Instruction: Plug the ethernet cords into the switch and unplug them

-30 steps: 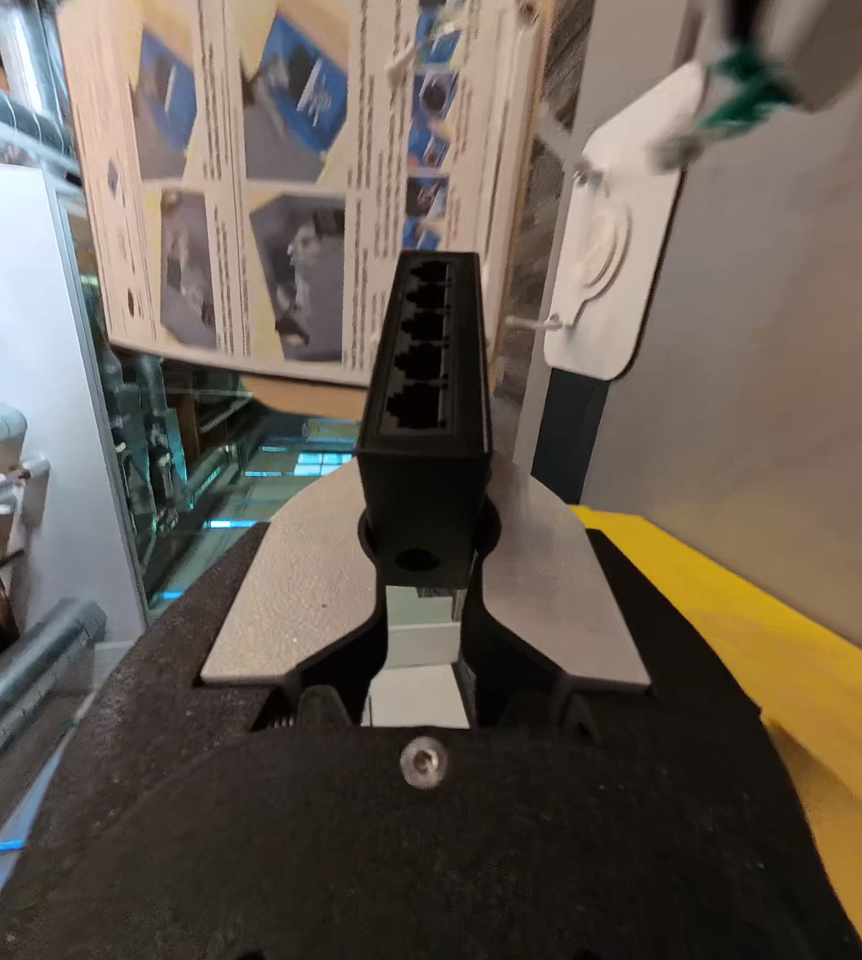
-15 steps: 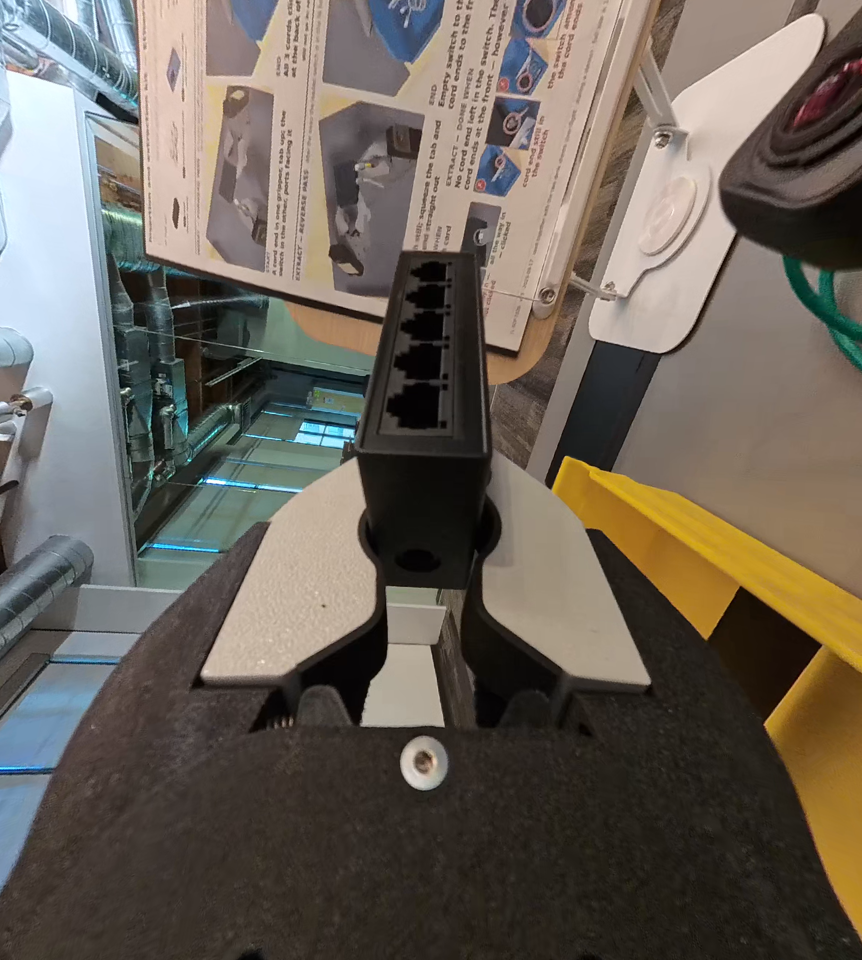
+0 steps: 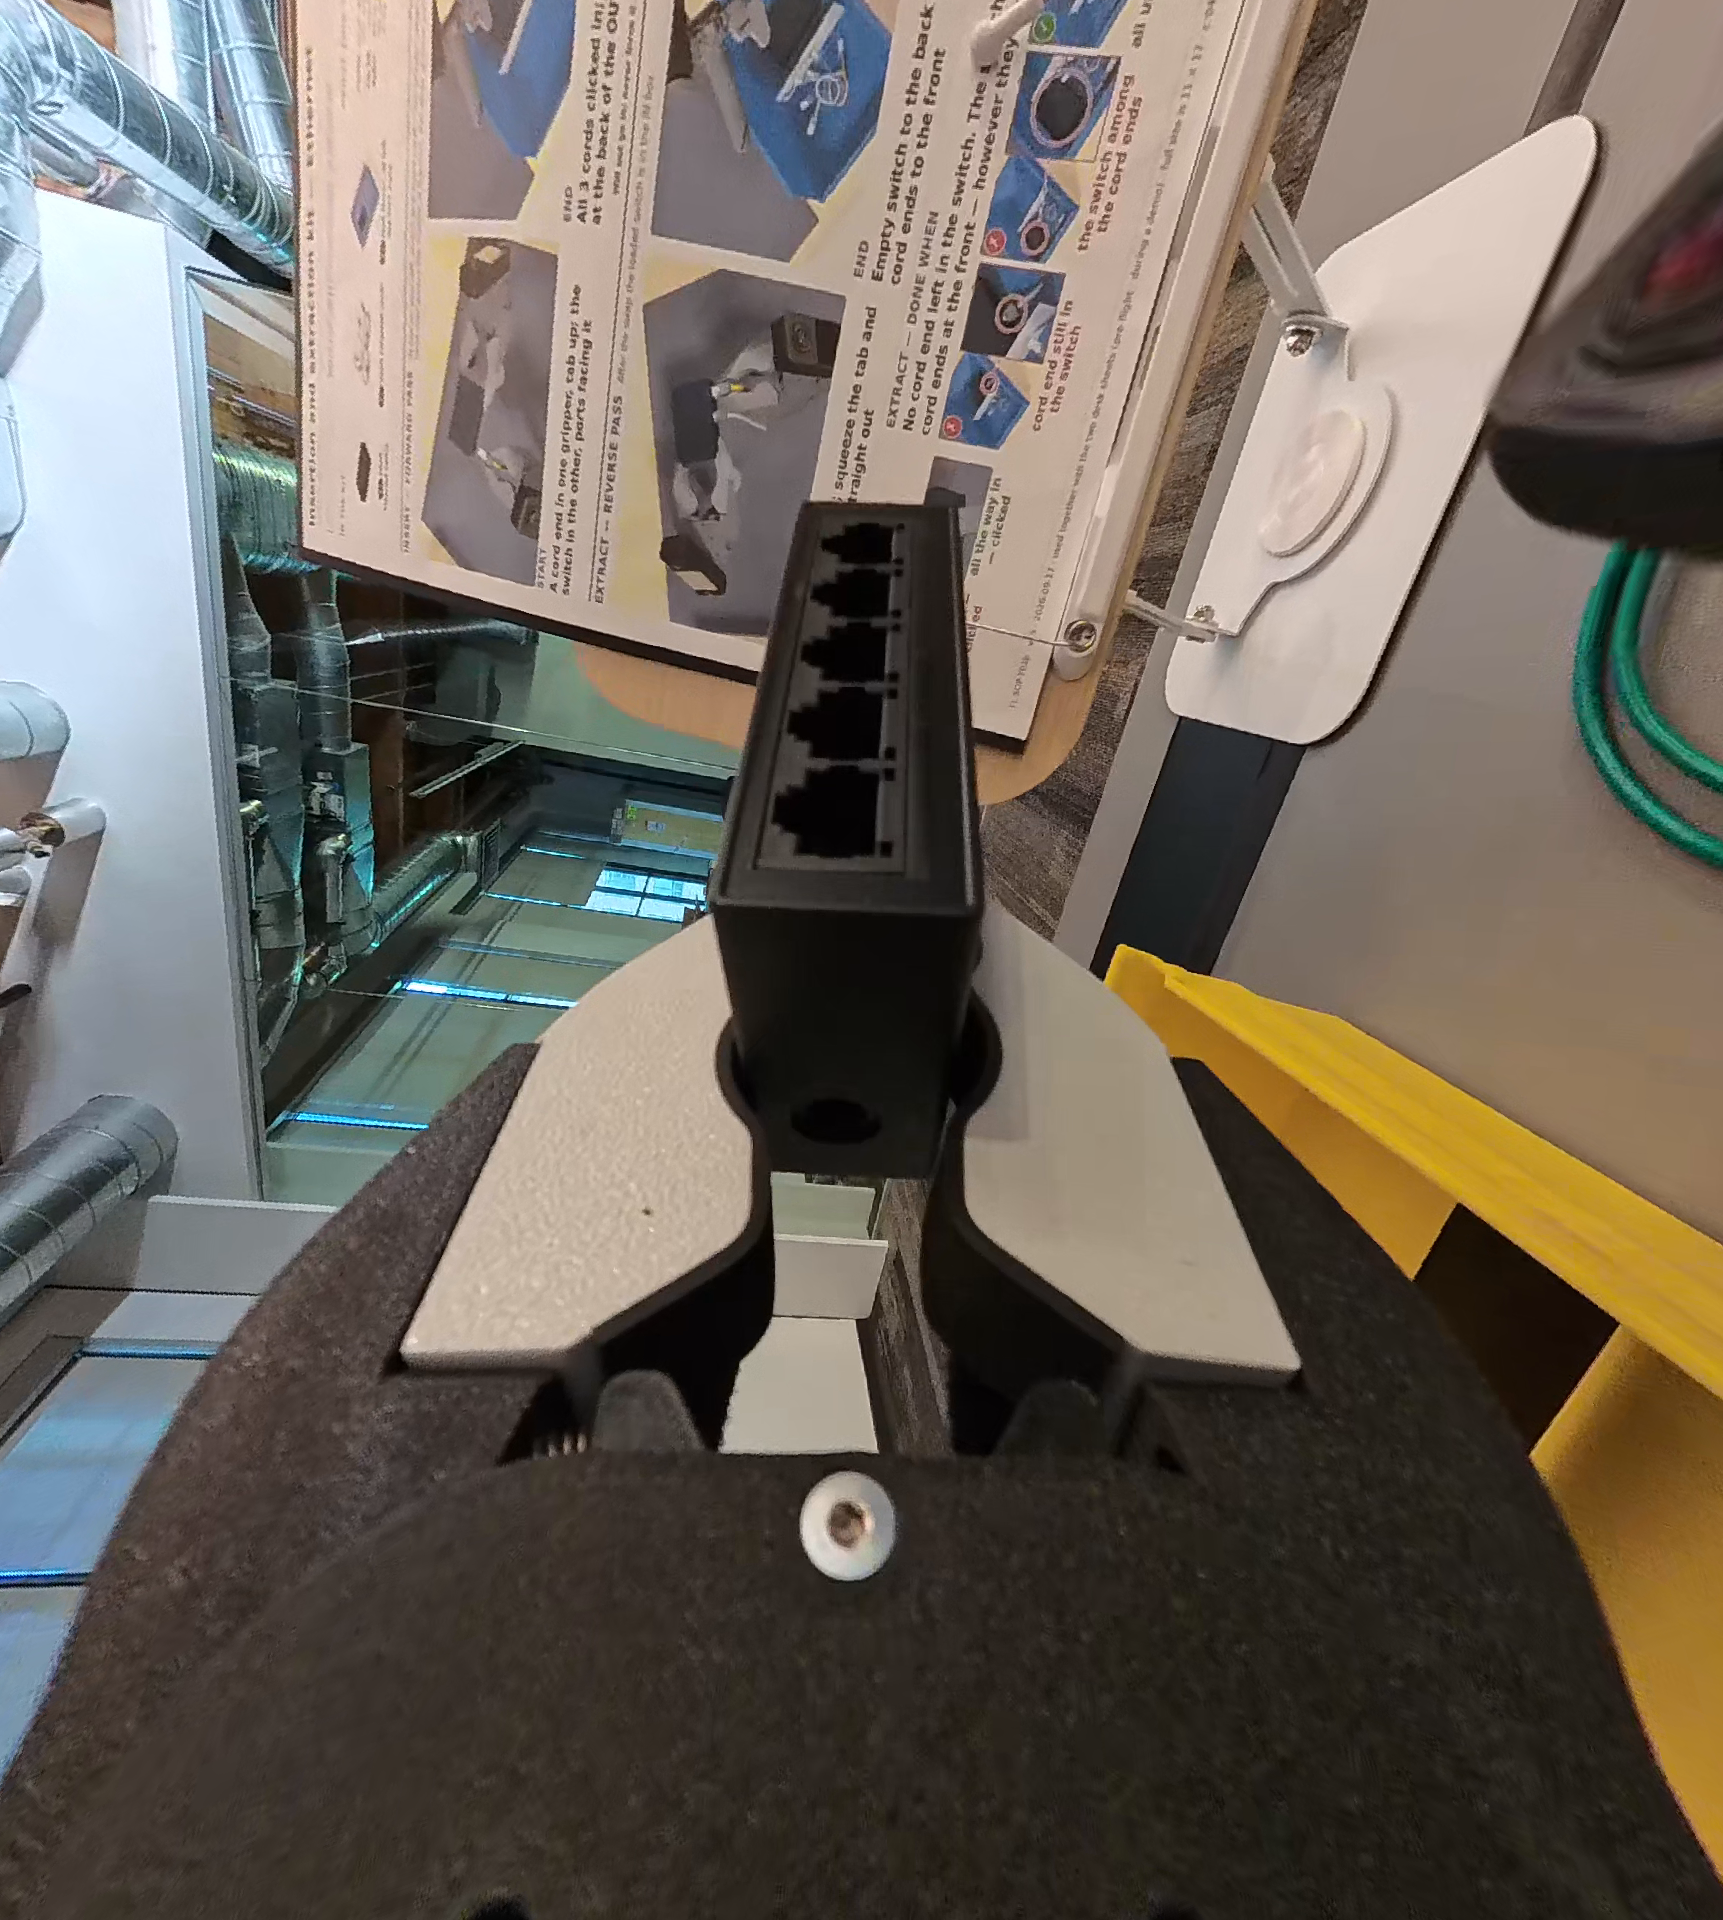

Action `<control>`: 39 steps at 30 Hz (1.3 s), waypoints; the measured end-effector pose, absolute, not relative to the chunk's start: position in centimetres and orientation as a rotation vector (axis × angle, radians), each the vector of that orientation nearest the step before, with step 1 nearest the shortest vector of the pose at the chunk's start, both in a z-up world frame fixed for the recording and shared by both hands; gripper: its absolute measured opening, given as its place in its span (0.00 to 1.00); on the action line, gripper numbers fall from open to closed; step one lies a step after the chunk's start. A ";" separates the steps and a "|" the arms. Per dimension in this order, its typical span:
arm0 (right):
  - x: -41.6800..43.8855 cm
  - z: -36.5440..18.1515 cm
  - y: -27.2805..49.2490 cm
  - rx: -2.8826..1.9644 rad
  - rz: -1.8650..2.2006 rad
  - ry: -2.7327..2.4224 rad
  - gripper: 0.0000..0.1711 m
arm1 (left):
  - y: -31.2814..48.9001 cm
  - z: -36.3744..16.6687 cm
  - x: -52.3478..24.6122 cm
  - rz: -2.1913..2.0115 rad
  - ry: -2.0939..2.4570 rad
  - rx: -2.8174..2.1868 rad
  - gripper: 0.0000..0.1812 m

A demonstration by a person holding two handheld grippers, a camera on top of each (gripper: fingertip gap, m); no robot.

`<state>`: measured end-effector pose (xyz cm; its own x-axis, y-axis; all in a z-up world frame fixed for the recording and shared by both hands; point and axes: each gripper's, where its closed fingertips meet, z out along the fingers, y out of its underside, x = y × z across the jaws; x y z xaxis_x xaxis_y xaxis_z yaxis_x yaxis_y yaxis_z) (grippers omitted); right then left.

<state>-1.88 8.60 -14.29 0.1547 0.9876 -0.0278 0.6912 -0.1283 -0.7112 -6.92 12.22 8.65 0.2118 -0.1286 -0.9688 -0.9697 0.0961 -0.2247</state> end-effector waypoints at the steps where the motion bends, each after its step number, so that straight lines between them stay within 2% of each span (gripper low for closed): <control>1: -1.8 -13.9 8.5 -1.906 0.779 -1.562 0.09 | 12.2 8.7 -6.9 0.908 1.177 -1.308 0.16; 8: -1.0 -12.2 9.6 -2.113 1.259 -1.205 0.07 | 12.1 8.7 -6.5 0.907 1.187 -1.297 0.16; 21: -1.5 -13.3 9.9 -2.295 1.396 -1.112 0.11 | 11.9 8.8 -5.7 0.888 1.196 -1.280 0.16; 30: -1.9 -14.2 9.9 -2.314 1.260 -1.182 0.13 | 11.7 9.1 -5.7 0.882 1.185 -1.274 0.16; 32: -2.3 -14.6 9.7 -2.311 1.266 -1.196 0.08 | 11.7 9.1 -5.6 0.880 1.186 -1.274 0.16; 36: -2.5 -14.3 8.4 -2.322 1.420 -1.215 0.08 | 11.7 9.0 -5.5 0.881 1.194 -1.273 0.16; 39: -2.6 -13.7 8.3 -2.323 1.573 -1.135 0.11 | 11.7 9.0 -5.5 0.879 1.193 -1.273 0.16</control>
<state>-2.61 8.31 -13.69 0.1813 0.6335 -0.7522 0.5143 -0.7130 -0.4766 -5.48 11.66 9.02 0.2096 -0.1294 -0.9692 -0.9639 0.1394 -0.2270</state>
